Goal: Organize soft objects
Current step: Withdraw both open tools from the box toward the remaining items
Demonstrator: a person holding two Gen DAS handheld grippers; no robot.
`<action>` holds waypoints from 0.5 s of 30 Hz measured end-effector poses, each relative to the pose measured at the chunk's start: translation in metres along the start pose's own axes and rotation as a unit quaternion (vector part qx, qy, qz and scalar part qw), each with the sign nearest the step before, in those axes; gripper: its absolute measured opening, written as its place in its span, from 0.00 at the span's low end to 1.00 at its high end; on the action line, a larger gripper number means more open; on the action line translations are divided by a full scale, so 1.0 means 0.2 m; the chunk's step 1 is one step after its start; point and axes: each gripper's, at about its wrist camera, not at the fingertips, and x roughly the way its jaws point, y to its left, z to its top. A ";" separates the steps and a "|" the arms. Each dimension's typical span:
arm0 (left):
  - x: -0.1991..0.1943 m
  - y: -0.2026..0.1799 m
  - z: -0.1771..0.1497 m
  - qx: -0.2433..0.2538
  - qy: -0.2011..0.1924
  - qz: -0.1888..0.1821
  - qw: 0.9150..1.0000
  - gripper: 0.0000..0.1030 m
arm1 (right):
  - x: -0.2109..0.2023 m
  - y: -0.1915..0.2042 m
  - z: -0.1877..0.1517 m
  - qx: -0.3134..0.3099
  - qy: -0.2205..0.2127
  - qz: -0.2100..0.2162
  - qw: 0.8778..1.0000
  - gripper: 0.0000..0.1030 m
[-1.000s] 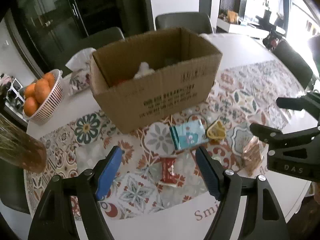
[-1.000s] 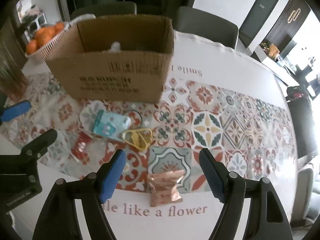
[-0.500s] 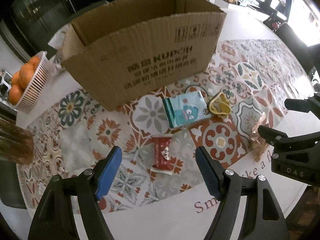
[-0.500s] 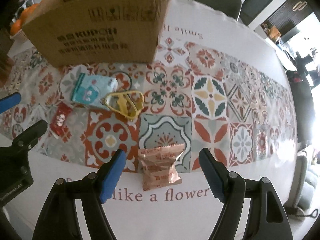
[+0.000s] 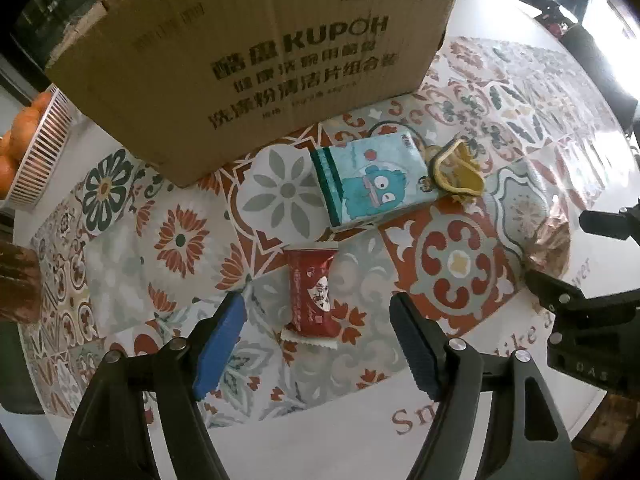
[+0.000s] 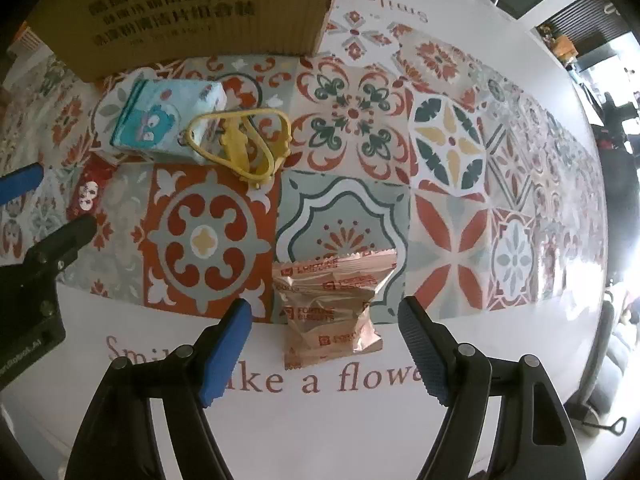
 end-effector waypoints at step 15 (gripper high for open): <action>0.11 0.01 0.10 -0.004 0.023 0.019 1.000 0.51 | 0.15 -0.07 0.04 0.011 0.033 0.002 0.999 0.74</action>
